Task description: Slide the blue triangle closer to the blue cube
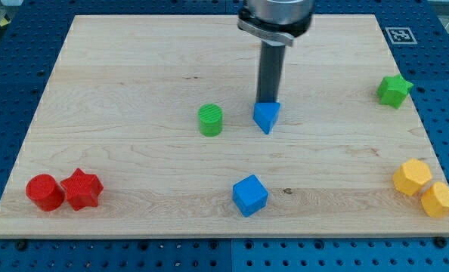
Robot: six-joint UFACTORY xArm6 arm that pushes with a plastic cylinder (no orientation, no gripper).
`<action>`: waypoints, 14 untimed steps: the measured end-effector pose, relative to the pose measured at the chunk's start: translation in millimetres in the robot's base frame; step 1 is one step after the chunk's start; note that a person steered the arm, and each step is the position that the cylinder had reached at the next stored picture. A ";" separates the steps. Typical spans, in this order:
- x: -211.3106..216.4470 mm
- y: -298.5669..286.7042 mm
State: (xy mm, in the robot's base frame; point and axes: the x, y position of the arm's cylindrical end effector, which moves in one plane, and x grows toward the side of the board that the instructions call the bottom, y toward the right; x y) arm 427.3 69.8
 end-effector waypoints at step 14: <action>111.2 19.9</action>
State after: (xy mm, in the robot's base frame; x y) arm 538.5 89.7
